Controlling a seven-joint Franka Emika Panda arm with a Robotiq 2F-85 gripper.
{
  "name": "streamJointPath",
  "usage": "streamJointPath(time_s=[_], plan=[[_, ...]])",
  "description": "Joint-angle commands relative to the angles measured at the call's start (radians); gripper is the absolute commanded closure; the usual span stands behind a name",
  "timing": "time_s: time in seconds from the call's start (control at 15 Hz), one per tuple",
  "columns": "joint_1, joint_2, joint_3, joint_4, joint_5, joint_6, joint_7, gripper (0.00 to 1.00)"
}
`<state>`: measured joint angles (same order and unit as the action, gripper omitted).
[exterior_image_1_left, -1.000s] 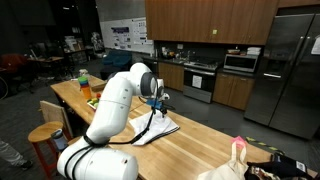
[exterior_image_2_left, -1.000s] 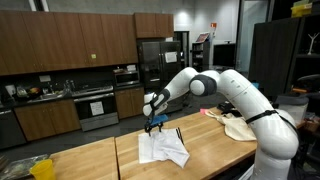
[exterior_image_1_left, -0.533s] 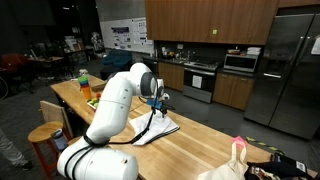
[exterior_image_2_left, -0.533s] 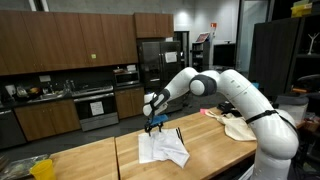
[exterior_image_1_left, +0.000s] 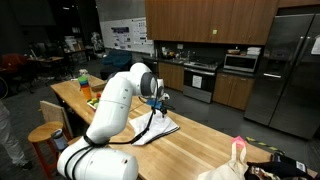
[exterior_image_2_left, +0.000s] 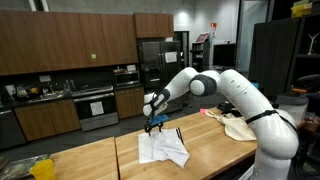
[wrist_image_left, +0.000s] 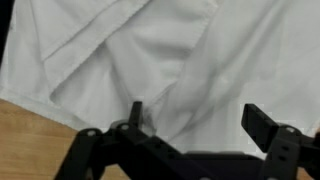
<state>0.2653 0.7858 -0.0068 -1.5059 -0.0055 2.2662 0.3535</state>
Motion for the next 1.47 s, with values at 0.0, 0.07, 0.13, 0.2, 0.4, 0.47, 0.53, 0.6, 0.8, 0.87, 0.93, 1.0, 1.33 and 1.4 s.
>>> streamJointPath(time_s=[0.0,0.07,0.13,0.2,0.4,0.47,0.53,0.6,0.8,0.87,0.93,1.0,1.33,1.4], plan=[[-0.004,0.001,0.006,0.003,-0.005,-0.003,0.003,0.0],[-0.004,0.001,0.006,0.003,-0.005,-0.003,0.003,0.0],[-0.016,-0.001,0.022,0.001,0.006,-0.003,-0.027,0.0],[-0.032,-0.002,0.042,0.003,0.028,-0.01,-0.053,0.0],[-0.037,0.005,0.043,0.015,0.055,-0.018,-0.02,0.0],[-0.038,0.005,0.039,0.013,0.063,-0.023,-0.005,0.0],[-0.039,0.004,0.038,0.01,0.071,-0.03,0.001,0.0],[-0.035,0.005,0.03,0.008,0.069,-0.04,0.013,0.0],[-0.029,0.006,0.025,0.003,0.053,-0.029,0.011,0.0],[-0.029,0.008,0.023,0.003,0.053,-0.032,0.013,0.0],[-0.029,0.01,0.023,0.003,0.053,-0.032,0.015,0.0],[-0.029,0.011,0.023,0.003,0.053,-0.032,0.016,0.0],[-0.028,0.011,0.023,0.004,0.053,-0.033,0.018,0.0],[-0.028,0.011,0.023,0.004,0.053,-0.033,0.018,0.0]])
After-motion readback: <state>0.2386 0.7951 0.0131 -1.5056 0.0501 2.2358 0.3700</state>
